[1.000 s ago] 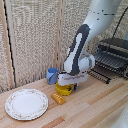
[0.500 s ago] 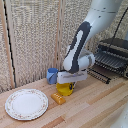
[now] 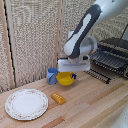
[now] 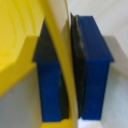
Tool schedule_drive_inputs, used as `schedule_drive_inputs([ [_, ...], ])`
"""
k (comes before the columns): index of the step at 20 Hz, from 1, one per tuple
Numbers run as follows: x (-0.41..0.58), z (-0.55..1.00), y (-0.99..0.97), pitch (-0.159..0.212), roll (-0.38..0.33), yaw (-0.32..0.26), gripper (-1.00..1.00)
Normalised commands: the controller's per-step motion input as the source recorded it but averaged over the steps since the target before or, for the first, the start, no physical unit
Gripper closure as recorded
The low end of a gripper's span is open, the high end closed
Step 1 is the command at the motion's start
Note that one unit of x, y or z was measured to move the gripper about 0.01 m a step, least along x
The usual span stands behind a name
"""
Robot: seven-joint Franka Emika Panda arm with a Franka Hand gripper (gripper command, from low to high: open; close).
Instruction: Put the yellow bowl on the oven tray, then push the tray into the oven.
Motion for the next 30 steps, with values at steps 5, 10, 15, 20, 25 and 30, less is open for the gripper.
schedule_drive_inputs([
  [5,0.405,0.82,-0.18,0.11,-0.057,-0.256,1.0],
  [10,0.473,0.68,-0.23,0.064,-0.054,-0.254,1.0],
  [15,0.298,0.53,-0.47,0.007,-0.005,-0.219,1.0],
  [20,0.176,0.44,-0.68,0.0,0.0,-0.168,1.0],
  [25,0.021,0.22,-0.82,-0.015,0.003,-0.13,1.0],
  [30,-0.004,0.07,-0.91,-0.044,0.003,-0.101,1.0],
])
